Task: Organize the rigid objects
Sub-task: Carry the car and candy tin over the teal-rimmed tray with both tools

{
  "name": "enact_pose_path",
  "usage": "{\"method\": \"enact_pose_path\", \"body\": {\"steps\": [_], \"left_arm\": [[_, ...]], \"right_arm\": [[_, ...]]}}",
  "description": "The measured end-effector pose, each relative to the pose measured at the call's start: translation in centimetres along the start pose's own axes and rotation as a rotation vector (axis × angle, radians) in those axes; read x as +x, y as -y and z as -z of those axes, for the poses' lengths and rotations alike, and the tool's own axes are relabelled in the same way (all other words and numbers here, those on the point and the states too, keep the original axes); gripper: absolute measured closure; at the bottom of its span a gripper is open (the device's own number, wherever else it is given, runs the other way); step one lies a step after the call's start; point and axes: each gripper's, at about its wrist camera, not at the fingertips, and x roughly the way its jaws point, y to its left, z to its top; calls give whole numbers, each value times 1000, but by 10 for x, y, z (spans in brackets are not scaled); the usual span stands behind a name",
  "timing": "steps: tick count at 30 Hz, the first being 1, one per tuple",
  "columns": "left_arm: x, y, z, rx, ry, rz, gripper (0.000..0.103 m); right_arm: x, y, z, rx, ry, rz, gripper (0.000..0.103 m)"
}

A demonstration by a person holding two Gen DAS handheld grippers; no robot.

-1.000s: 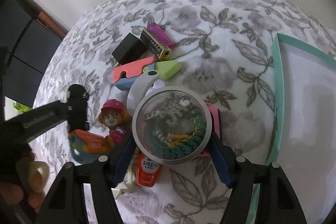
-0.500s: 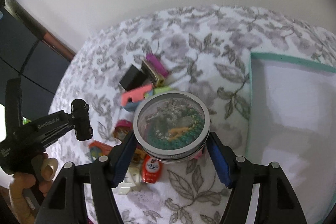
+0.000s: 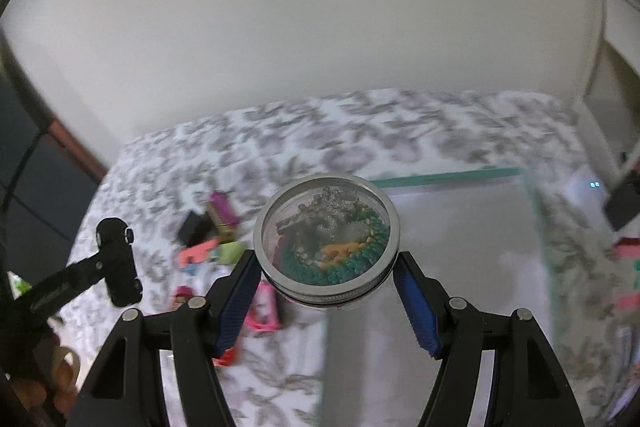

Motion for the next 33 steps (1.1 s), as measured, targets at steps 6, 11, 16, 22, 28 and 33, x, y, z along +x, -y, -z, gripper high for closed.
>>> {"method": "enact_pose_path", "body": {"steps": [6,11,16,22,28,33], "left_arm": [[27,72,13,163,-69,27,75],[52,116,25,254,-113,16,75],[73,148,40,323,-152,-5,75],[96,164,48,346,-185,-23,75],[118,161,57,332,-228,-27,75],[125,154,60,313,-246,-16,75]], "right_arm": [[4,41,0,35,-17,86,32],[8,75,2,65,-30,161,32],[6,105,6,114,-35,186,32],[17,121,11,121,-53,212,32],[35,126,18,120,-97,207,54],[39,129,20,140,-111,205,54]]}}
